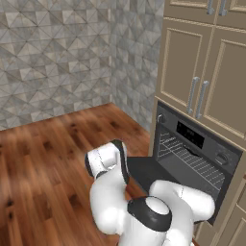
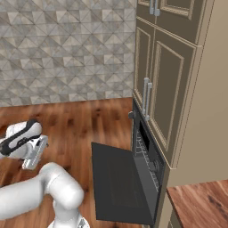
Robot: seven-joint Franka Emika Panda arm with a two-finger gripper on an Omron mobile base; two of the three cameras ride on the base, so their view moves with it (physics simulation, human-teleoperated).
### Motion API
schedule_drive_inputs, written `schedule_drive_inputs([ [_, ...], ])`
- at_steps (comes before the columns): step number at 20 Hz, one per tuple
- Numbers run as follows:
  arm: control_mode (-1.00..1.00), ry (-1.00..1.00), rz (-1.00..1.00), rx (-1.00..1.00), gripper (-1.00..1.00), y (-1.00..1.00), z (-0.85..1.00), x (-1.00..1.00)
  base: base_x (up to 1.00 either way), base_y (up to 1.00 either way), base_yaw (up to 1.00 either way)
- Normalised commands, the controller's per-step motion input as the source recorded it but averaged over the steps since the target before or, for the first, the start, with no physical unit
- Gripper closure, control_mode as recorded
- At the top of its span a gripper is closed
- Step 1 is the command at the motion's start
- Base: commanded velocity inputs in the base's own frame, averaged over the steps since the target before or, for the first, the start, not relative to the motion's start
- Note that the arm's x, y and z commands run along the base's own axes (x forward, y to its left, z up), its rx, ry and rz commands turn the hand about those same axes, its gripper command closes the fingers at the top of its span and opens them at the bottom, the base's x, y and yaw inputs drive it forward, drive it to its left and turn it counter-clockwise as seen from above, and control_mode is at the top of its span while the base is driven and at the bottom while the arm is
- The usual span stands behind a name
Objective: Place the fish on the rack of the oven, and slide the rack back inside. Close the oven door.
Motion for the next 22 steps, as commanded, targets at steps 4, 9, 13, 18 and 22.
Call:
schedule_drive_inputs([
  [4, -1.00, -0.03, -0.06, -0.39, -1.00, 0.38, 0.00, 0.35, 0.00, 0.00, 0.00],
  [9, -1.00, 0.23, -0.01, -0.20, -1.00, 0.08, -0.04, 0.70, 0.00, 0.00, 0.00],
  [13, -1.00, 0.05, 0.00, -0.07, -1.00, 0.00, -0.03, 0.27, 0.00, 0.00, 0.00],
  [18, -1.00, 0.10, 0.00, -0.18, -1.00, 0.19, -0.60, 0.08, 0.00, 0.00, 0.00],
  [22, -1.00, 0.05, 0.00, -0.36, -1.00, 0.42, -0.82, 0.00, 0.00, 0.00, 0.00],
])
